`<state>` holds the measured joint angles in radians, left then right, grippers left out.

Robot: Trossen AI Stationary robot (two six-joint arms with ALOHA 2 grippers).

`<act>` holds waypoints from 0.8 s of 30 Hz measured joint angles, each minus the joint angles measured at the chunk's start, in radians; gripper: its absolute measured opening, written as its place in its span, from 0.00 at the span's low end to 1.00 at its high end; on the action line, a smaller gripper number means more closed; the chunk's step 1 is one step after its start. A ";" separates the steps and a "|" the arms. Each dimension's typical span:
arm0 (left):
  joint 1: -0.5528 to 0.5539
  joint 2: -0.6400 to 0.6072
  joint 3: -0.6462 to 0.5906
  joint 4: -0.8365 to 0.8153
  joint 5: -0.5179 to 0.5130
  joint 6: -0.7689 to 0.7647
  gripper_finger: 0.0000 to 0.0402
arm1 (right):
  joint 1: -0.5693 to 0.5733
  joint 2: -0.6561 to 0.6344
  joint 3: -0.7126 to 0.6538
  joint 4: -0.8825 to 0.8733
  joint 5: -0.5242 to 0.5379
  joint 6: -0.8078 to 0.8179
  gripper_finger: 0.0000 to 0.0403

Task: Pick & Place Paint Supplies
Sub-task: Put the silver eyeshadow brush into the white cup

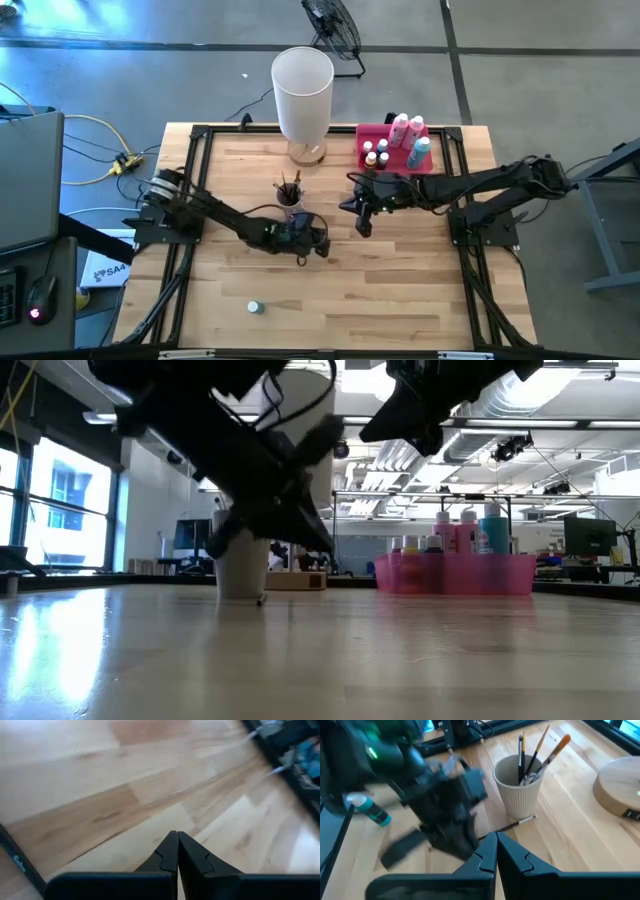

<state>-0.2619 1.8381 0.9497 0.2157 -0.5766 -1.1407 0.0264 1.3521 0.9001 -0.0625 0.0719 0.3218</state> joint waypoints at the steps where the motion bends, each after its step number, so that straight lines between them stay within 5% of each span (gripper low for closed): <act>1: -0.001 -0.022 -0.001 -0.022 -0.005 0.006 0.00 | 0.000 -0.005 0.000 -0.011 0.000 0.003 0.01; 24: 0.000 -0.530 -0.030 -0.444 -0.050 0.422 0.00 | -0.001 -0.070 0.000 -0.145 -0.084 -0.062 0.01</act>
<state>-0.2615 1.3081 0.9195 -0.2283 -0.6264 -0.7183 0.0253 1.2823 0.9001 -0.2080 -0.0122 0.2597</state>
